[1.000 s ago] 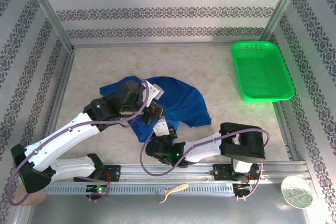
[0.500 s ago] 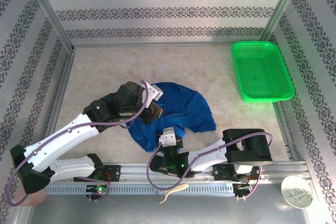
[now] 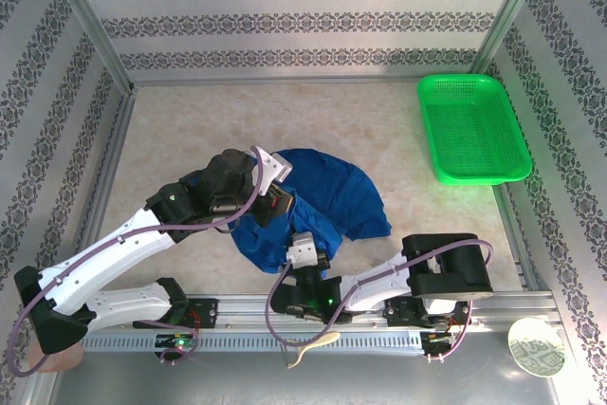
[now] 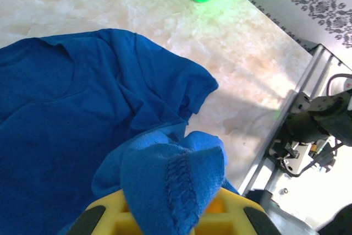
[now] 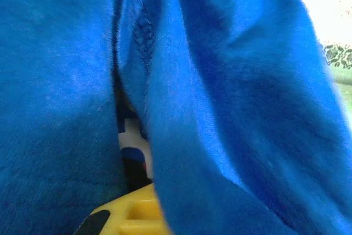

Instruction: Fold the inside-out t-shirt

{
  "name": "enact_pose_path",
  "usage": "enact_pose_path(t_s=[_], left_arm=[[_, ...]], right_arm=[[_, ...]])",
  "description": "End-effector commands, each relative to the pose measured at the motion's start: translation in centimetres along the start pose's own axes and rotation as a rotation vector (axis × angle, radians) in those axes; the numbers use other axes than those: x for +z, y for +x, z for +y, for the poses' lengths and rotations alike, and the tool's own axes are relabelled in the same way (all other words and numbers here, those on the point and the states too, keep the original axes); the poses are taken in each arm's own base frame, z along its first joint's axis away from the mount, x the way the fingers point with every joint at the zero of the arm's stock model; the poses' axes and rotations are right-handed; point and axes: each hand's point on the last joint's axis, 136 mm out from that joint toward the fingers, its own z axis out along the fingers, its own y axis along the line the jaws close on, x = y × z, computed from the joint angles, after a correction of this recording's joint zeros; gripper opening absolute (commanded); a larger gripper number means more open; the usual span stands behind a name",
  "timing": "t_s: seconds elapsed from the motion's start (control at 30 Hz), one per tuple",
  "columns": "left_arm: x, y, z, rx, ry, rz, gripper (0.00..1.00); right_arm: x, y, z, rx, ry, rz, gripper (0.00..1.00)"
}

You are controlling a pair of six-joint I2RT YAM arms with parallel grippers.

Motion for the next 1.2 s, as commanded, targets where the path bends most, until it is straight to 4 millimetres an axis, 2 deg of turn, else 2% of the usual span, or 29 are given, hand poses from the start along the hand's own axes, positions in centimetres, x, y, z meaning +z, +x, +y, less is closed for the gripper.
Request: enact_pose_path(t_s=[0.0, 0.23, 0.37, 0.6, 0.83, 1.07, 1.17], left_arm=[[-0.5, -0.8, -1.2, 0.021, 0.075, -0.044, 0.0], [0.0, -0.4, -2.1, 0.016, 0.132, -0.024, 0.0], [-0.3, -0.3, -2.5, 0.019, 0.152, -0.014, 0.0], [-1.0, 0.3, -3.1, 0.037, 0.179, 0.01, 0.0], [-1.4, 1.4, -2.7, 0.044, 0.165, 0.034, 0.0], [-1.5, 2.1, -1.8, 0.049, 0.116, 0.033, 0.0], [-1.5, 1.9, -2.1, 0.048, 0.135, 0.026, 0.0]], right_arm=[[1.1, 0.2, 0.3, 0.006, -0.045, 0.051, 0.0], [3.9, -0.3, 2.6, -0.051, -0.123, 0.12, 0.0], [6.1, 1.3, 2.2, -0.014, -0.157, 0.222, 0.0], [9.5, 4.6, 1.3, 0.222, -0.296, 0.455, 0.0], [9.7, 3.0, 0.6, 0.327, -0.328, 0.438, 0.0], [8.8, 0.8, -2.6, 0.446, -0.292, 0.335, 0.0], [9.2, 0.1, -2.0, 0.436, -0.312, 0.341, 0.0]])
